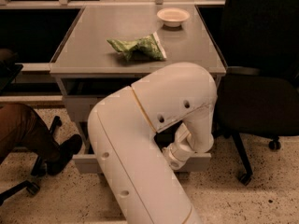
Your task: Open middle drawer
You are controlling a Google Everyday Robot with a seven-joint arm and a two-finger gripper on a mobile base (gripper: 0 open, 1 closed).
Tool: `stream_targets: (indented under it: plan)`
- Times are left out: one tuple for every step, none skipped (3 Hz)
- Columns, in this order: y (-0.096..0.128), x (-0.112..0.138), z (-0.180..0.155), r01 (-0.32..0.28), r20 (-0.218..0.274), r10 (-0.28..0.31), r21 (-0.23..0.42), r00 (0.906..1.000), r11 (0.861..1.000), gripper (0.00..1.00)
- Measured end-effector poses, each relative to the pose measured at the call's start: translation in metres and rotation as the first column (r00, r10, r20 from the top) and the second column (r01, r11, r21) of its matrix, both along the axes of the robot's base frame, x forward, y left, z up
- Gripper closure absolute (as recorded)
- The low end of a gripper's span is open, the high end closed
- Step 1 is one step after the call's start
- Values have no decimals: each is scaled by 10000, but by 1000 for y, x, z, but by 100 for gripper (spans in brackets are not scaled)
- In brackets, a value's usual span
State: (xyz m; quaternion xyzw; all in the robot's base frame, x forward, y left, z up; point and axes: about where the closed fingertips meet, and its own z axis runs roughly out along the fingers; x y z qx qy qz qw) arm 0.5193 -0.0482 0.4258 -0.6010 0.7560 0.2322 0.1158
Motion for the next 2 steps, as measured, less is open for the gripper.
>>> stream_targets:
  plan:
    - [-3,-6,1,197,-168,-194,208,9997,9996,0]
    - [-5,-23,8,657,-367,-637,560,9973,9963,0]
